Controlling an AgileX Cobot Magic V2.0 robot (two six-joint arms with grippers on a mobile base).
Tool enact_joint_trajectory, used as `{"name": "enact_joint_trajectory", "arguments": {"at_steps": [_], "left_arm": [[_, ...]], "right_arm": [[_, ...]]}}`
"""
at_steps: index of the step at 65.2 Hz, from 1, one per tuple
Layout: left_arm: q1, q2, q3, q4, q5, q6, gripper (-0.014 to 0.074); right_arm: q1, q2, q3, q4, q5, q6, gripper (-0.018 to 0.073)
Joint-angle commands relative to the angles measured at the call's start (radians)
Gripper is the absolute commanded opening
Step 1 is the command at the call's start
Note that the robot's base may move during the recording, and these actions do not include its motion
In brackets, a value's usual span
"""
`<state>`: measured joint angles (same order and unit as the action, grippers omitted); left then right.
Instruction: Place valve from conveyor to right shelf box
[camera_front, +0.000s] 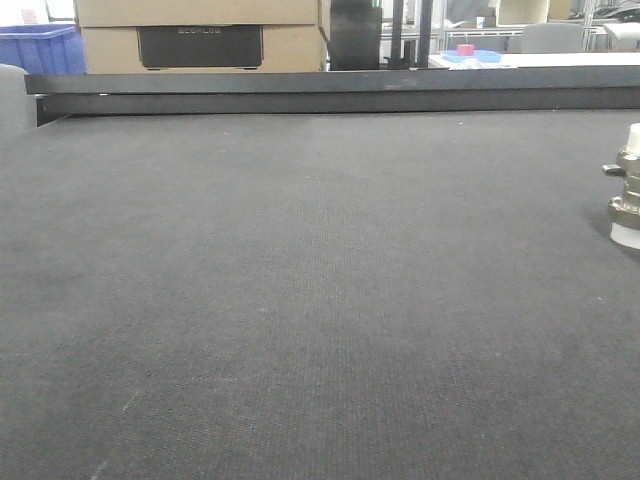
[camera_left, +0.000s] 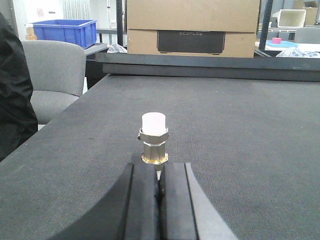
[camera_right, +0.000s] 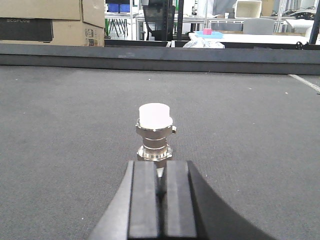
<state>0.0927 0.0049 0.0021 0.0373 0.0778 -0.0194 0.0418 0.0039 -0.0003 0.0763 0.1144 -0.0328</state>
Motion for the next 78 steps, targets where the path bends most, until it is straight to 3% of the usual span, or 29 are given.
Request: {"name": "enact_joint_trajectory", "arguments": {"at_steps": [1,47,55,64,70,78], "left_arm": [[0.002,-0.005,-0.002,-0.006,-0.013,-0.007,-0.0111],[0.005,-0.005,-0.002,-0.004,-0.072,-0.007,-0.0111],[0.005,-0.005,-0.002,-0.006,-0.137,-0.007,-0.0111],[0.005,-0.005,-0.002,-0.006,-0.268,-0.007,-0.0111],[0.005,-0.005,-0.049,-0.006,-0.28,-0.007,-0.0111],[0.005,0.022,-0.224,0.005,-0.145,-0.007,-0.0111]], "right_arm": [[0.002,-0.004,0.0,-0.003,-0.018,-0.001,-0.0162],[0.002,-0.004,0.0,-0.003,-0.06,-0.001,-0.0162],[0.002,-0.004,0.0,-0.003,-0.107,-0.001,-0.0162],[0.002,-0.004,0.0,-0.003,-0.253,-0.001,-0.0162],[0.002,-0.004,-0.105,-0.003,-0.19,-0.001,-0.0162],[0.002,-0.004,-0.292,-0.003,-0.004,-0.001,-0.0162]]}}
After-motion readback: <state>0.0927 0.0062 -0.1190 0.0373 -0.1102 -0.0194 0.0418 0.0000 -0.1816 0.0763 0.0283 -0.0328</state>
